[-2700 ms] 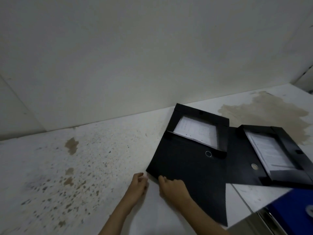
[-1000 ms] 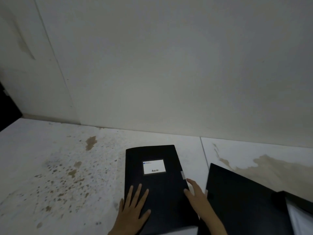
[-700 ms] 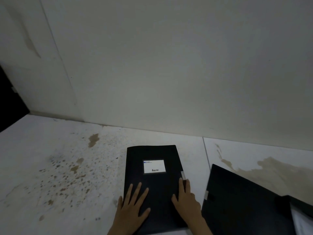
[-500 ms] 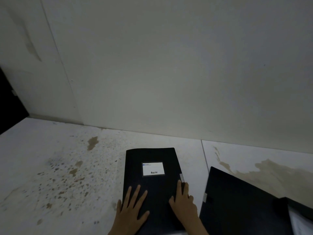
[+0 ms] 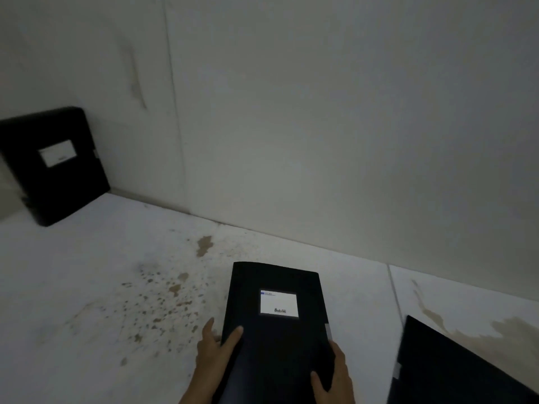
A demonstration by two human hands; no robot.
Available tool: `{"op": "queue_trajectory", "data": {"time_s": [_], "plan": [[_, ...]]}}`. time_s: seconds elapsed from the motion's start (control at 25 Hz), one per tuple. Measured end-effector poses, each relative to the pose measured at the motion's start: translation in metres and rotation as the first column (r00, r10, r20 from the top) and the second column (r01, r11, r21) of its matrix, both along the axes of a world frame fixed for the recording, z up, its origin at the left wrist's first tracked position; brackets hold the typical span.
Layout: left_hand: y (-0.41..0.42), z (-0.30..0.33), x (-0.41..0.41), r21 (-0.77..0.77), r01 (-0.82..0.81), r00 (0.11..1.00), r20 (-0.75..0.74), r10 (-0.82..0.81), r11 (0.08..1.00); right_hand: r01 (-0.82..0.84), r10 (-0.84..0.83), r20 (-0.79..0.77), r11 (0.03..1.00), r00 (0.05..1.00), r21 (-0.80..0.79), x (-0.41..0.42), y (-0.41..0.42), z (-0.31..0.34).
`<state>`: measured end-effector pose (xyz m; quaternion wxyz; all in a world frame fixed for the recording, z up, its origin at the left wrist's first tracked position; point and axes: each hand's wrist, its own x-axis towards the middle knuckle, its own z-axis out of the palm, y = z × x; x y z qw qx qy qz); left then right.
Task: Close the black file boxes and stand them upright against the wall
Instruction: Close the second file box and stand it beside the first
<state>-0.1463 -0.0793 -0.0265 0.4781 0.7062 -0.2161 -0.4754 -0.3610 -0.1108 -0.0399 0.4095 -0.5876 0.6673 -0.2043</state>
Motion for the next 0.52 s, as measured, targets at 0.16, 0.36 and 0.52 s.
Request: {"op": "queue_trajectory", "data": {"time_s": [0.16, 0.36, 0.52], "plan": [[0.022, 0.047, 0.093, -0.129, -0.171, 0.983, -0.085, 0.161, 0.977, -0.148, 0.157, 0.118, 0.986, 0.981, -0.081, 0.085, 0.010, 0.010], [0.048, 0.082, 0.219, -0.252, -0.261, 0.962, 0.007, 0.271, 0.932, -0.265, 0.305, 0.212, 0.944, 0.929, -0.195, 0.220, 0.027, 0.021], [0.067, 0.090, 0.281, -0.410, -0.309, 0.934, 0.038, 0.354, 0.858, -0.360, 0.402, 0.147, 0.900, 0.904, -0.247, 0.310, 0.021, 0.032]]}}
